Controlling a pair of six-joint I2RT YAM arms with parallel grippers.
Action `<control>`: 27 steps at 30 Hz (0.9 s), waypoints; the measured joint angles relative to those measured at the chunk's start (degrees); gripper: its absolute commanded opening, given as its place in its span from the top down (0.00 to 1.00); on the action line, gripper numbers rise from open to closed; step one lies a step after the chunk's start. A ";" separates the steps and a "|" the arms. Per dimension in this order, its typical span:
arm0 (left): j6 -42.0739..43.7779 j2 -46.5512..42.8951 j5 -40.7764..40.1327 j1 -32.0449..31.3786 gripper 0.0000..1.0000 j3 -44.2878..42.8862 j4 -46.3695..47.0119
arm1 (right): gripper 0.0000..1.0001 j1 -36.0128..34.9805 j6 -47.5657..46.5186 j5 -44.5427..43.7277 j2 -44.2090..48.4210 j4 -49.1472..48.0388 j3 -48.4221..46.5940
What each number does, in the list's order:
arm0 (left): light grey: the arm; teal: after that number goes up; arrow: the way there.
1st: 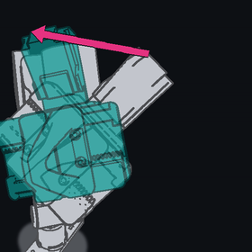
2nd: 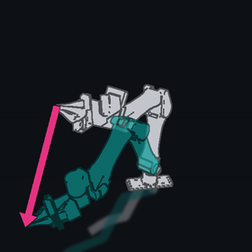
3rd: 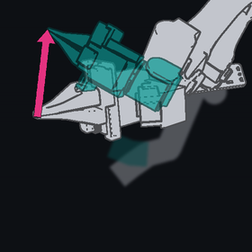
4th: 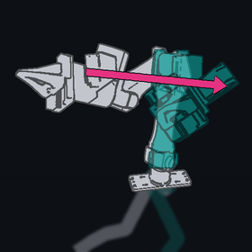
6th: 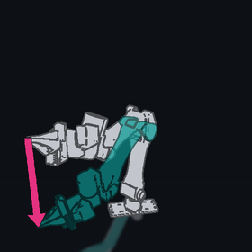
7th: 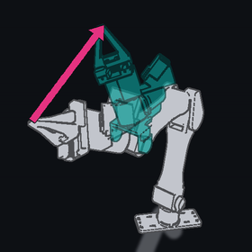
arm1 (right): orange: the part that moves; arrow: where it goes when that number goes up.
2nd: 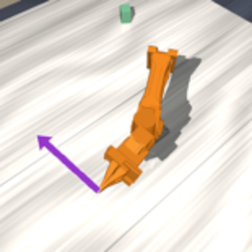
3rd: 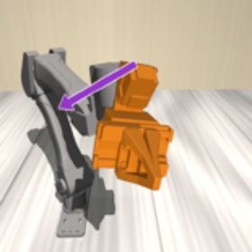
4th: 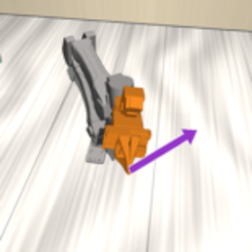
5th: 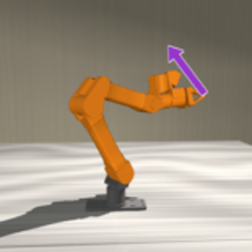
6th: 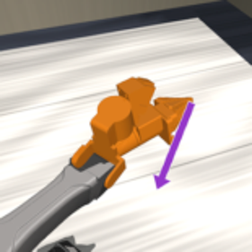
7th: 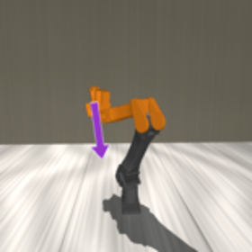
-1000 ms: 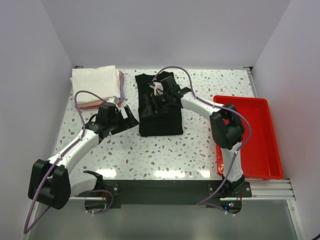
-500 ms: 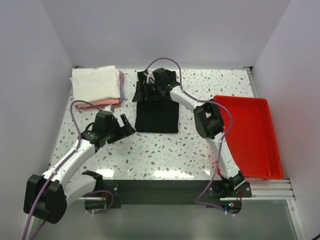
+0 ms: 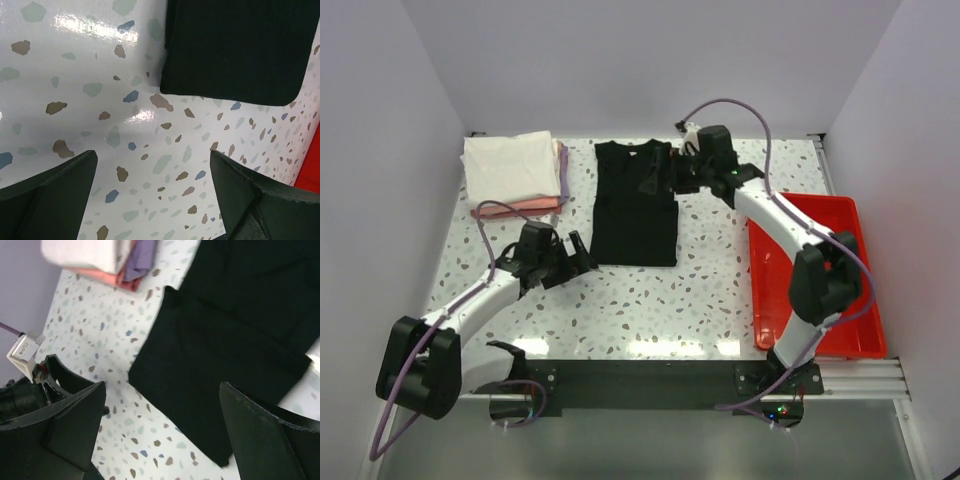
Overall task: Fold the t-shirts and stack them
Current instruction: Fold the tshirt
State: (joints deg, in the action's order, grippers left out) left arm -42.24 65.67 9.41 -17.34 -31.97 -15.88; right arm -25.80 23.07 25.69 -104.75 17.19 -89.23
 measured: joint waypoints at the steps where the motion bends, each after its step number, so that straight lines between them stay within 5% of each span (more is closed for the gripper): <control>1: 0.04 1.16 0.31 0.00 0.02 -0.02 0.55 | 0.01 0.57 -0.02 -1.60 2.89 -0.44 2.82; 10: 1.38 10.12 3.45 0.00 0.28 -0.46 4.48 | 0.01 2.75 1.16 -19.12 21.09 2.58 24.22; 25: 1.51 15.15 4.68 0.02 0.39 -3.41 8.17 | 0.01 3.21 1.16 -24.81 23.89 5.88 29.59; 27: 1.49 15.63 4.63 0.04 0.47 -4.35 8.70 | 0.01 3.21 1.16 -24.59 23.89 5.92 29.66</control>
State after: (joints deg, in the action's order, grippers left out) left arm -40.75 81.30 14.04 -17.30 -36.32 -7.18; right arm -22.59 24.23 1.10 -80.86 23.11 -59.57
